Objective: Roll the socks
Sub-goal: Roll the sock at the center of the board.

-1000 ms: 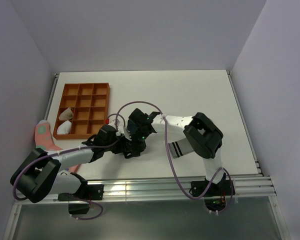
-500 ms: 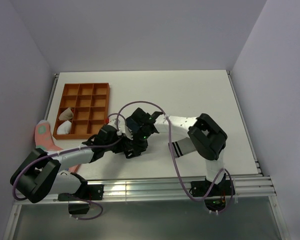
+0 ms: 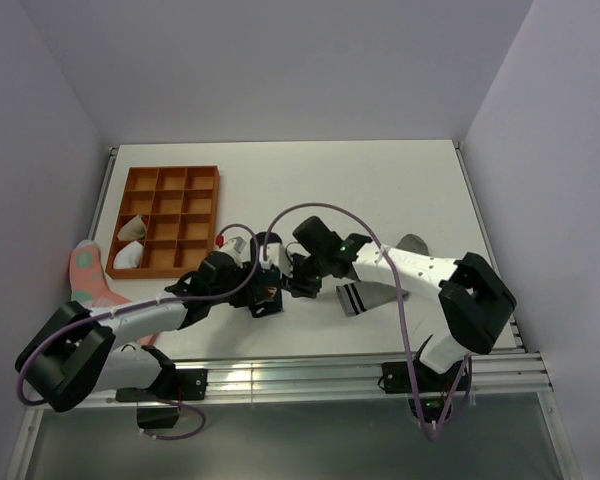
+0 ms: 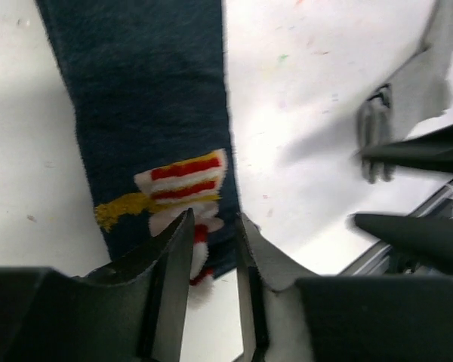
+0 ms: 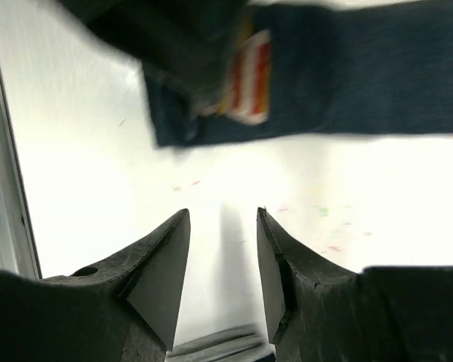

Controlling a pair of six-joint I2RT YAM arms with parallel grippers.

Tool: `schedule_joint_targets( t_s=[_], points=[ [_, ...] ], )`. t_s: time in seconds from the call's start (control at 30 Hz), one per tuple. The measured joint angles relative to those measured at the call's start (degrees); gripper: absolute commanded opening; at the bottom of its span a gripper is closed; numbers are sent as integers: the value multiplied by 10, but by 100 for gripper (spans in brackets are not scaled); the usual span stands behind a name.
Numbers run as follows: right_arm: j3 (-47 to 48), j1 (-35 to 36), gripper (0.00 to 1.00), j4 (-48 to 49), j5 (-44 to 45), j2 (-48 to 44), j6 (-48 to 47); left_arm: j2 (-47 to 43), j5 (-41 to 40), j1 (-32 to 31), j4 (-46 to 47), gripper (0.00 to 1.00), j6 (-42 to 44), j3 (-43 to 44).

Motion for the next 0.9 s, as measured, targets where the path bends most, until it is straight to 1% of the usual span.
schedule_joint_targets(
  t_s=[0.1,0.2,0.3,0.37,0.57,0.67,0.9],
  points=[
    [-50,25,49,21,18,-21,-23,-38,-12,-2,-5,36,-3,0],
    [-85,47,50,47,34,-30,-38,-91,-44,-2,-21,39,-14,0],
    [-94,60,51,73,52,-30,-48,-141,-92,-3,-46,38,-32,1],
    [-95,67,53,93,61,-30,-52,-155,-126,-3,-75,38,-49,6],
    [-95,98,59,146,90,-21,-65,-146,-195,-1,-142,35,-99,9],
    [-96,119,61,163,95,-17,-73,-122,-211,1,-146,34,-113,9],
    [-104,148,61,176,103,-15,-86,-64,-219,5,-137,32,-122,1]
  ],
)
